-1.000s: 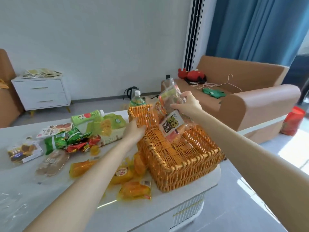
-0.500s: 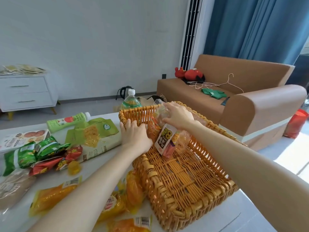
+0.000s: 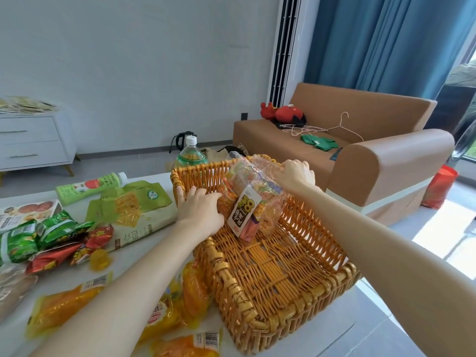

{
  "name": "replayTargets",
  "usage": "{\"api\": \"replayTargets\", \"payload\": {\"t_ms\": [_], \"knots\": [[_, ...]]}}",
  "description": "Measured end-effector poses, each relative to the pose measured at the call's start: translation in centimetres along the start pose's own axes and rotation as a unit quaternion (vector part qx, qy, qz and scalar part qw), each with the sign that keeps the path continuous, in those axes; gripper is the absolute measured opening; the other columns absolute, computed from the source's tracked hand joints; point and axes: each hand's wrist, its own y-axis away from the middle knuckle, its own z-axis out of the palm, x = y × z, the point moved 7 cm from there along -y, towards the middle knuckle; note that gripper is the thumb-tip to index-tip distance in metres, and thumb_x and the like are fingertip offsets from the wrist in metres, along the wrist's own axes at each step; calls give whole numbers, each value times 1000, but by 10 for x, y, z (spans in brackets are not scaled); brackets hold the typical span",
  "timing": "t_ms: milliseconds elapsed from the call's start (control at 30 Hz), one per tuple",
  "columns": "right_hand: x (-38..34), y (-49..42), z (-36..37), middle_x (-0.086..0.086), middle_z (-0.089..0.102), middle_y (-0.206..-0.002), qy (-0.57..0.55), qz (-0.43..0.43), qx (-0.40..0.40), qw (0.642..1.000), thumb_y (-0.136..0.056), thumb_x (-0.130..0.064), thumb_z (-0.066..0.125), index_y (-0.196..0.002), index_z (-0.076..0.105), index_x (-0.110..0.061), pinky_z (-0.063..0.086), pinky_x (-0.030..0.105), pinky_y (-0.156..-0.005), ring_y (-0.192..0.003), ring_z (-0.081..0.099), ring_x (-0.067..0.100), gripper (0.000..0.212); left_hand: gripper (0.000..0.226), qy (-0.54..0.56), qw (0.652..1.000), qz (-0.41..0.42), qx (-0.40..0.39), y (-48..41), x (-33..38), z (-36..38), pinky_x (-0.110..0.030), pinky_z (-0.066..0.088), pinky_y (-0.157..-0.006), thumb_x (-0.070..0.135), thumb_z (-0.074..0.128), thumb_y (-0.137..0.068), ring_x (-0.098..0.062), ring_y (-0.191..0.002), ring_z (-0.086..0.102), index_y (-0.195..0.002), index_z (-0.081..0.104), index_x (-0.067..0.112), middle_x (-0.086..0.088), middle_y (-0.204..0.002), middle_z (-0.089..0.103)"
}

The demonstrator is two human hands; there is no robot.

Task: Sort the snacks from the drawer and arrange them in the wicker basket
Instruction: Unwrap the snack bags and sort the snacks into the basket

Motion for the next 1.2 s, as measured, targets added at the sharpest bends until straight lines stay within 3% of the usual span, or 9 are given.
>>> {"api": "replayTargets", "payload": {"t_ms": [100, 167, 300, 467, 600, 833, 900, 1100, 1200], "knots": [[0, -2, 2, 10, 61, -93, 8, 16, -14, 1000, -89, -15, 58, -67, 51, -12, 41, 43, -94, -105, 54, 32, 23, 60, 4, 1000, -1, 12, -1, -1, 0, -52, -4, -117, 36, 55, -92, -26, -145, 19, -146, 32, 33, -4, -152, 34], [0, -1, 3, 12, 63, -103, 27, 19, -2, 999, -87, -7, 59, -81, 61, -10, 40, 42, -95, -106, 52, 31, 7, 60, 4, 1000, -3, 19, -2, -2, 1, -51, -3, -117, 35, 56, -91, -25, -144, 22, -146, 33, 32, -3, -151, 37], [-1, 5, -1, 12, 64, -101, -1, 27, 50, 998, -92, 0, 46, -103, 58, -6, 42, 38, -77, -91, 54, 30, 18, 58, 28, 998, 4, 62, -2, -2, -4, -49, 3, -117, 34, 56, -91, -23, -140, 31, -146, 35, 30, -2, -146, 44], [-17, 20, -47, 5, 52, -79, -19, -6, 157, 987, -94, 1, 37, -95, 48, -8, 28, 31, -57, -68, 47, 27, 14, 54, 82, 983, 35, 161, 8, 2, -22, -40, 27, -114, 29, 51, -96, -20, -136, 37, -148, 32, 27, -2, -148, 42], [-24, 34, -97, 6, 53, -77, -28, -41, 217, 975, -93, 2, 35, -86, 39, -10, 17, 30, -48, -66, 45, 26, 15, 53, 117, 982, 36, 143, 19, 9, -33, -36, 37, -109, 30, 45, -99, -19, -139, 34, -149, 29, 30, -1, -152, 36], [-63, 73, -203, 7, 63, -81, -89, -116, 295, 944, -98, -6, 40, -95, 51, -8, 33, 28, -54, -65, 53, 23, 12, 54, 264, 953, 63, 131, 42, 40, -98, -38, 40, -103, 30, 44, -100, -28, -135, 39, -150, 24, 29, -1, -153, 33], [-77, 86, -223, 4, 61, -79, -94, -129, 268, 950, -100, -10, 39, -96, 50, -10, 34, 27, -51, -61, 52, 20, 12, 58, 329, 936, 43, 120, 50, 39, -118, -47, 41, -101, 35, 44, -99, -39, -129, 43, -151, 19, 31, -10, -150, 37], [-128, 131, -226, 2, 64, -90, -174, -188, 110, 960, -96, -21, 47, -94, 56, -14, 50, 36, -69, -78, 59, 24, 11, 80, 481, 873, -12, 82, 104, 9, -161, -43, 24, -112, 56, 47, -90, -20, -143, 23, -153, 7, 27, 3, -158, 18], [-130, 111, -170, 0, 68, -88, -156, -164, -33, 973, -84, -45, 63, -83, 63, -24, 54, 41, -66, -68, 62, 21, 21, 87, 522, 848, -43, 83, 151, -26, -167, -38, 29, -108, 64, 56, -76, -17, -141, 29, -149, 24, 28, 5, -156, 25]]}}
